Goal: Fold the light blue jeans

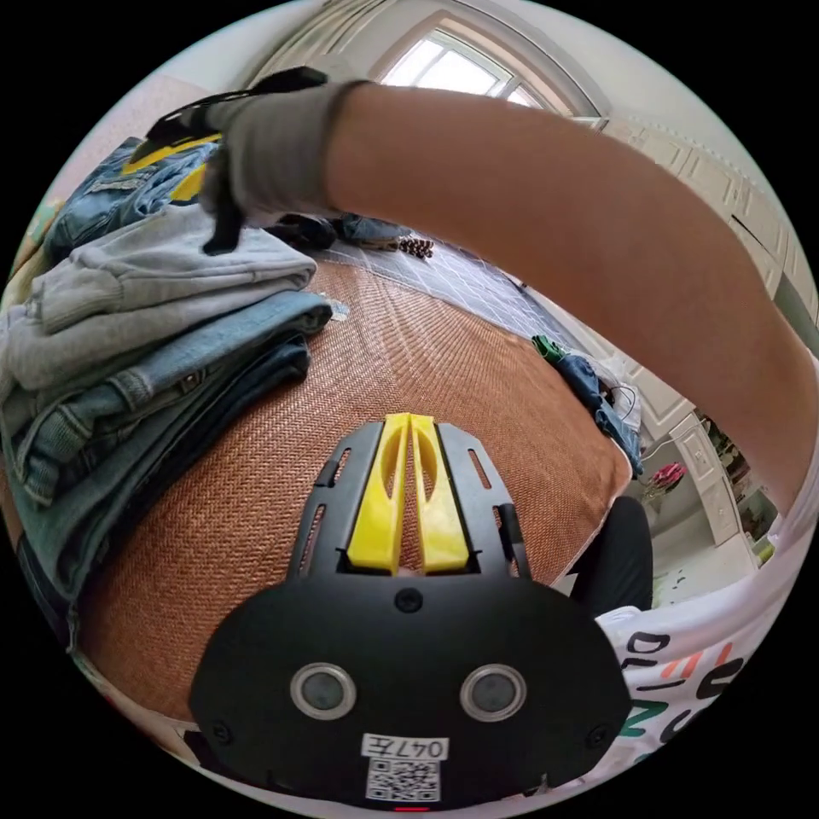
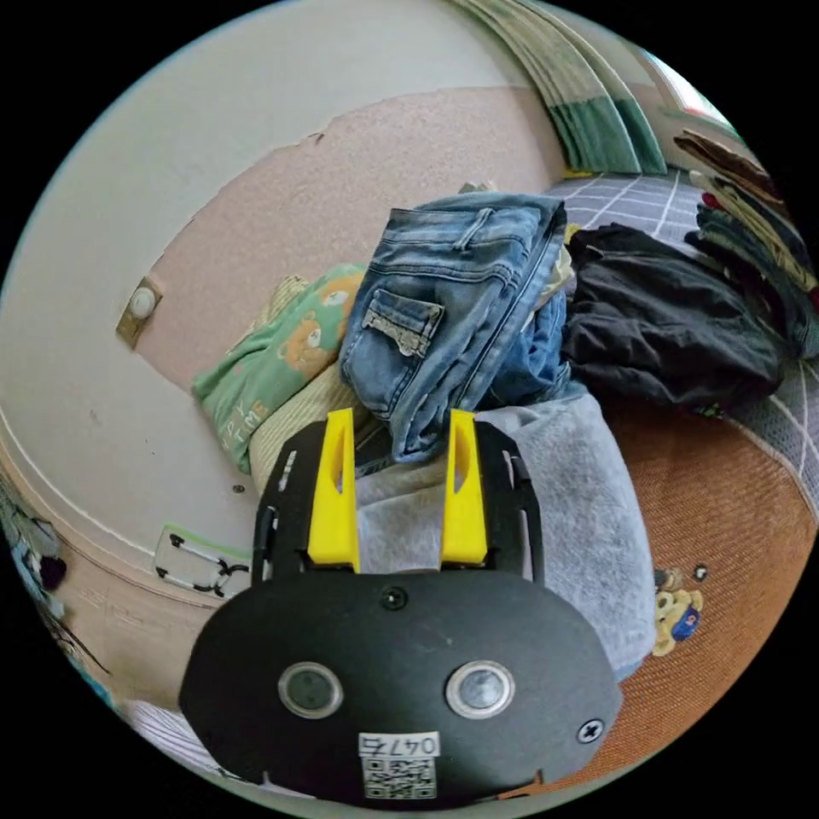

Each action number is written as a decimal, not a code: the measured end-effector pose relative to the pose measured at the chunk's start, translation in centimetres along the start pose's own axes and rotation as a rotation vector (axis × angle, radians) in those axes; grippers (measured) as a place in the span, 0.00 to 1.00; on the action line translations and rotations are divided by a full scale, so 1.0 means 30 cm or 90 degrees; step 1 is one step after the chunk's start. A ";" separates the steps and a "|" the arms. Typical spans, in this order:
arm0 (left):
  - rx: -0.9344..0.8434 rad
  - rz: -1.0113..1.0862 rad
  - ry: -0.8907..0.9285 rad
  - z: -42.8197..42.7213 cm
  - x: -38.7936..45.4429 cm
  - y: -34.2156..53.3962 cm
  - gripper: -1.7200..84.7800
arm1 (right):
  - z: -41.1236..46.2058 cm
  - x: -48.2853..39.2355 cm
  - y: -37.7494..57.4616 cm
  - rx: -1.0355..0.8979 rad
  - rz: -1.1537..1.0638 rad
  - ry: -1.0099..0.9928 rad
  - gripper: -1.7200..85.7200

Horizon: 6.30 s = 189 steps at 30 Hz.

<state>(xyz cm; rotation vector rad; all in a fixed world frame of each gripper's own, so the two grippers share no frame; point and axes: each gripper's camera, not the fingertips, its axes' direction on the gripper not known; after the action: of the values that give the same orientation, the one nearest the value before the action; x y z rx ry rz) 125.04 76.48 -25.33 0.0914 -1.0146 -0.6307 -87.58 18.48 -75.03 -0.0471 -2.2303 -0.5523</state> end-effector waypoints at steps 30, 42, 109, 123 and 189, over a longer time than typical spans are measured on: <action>0.031 0.054 0.014 -0.016 0.296 -0.052 0.01 | -1.550 0.133 1.210 -0.009 0.050 0.313 0.14; -0.039 0.126 -0.046 0.186 0.569 -0.183 0.01 | -1.197 -0.291 1.298 -0.082 -0.115 0.484 0.05; -0.316 0.492 0.041 0.961 1.834 -0.233 0.11 | -2.275 -0.282 3.755 0.074 0.340 0.834 0.04; 0.023 0.200 -0.010 0.369 1.055 -0.479 0.01 | -1.950 -0.263 3.616 0.061 0.308 0.886 0.01; -0.212 0.326 -0.099 0.386 0.274 -0.702 0.01 | -0.995 1.322 2.449 0.110 0.253 0.513 0.12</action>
<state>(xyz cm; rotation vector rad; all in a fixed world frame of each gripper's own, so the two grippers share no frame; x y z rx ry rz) 109.17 57.29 -20.27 -0.5033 -1.0163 -0.3307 -76.90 66.99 -1.56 -0.1465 -1.4179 -0.1123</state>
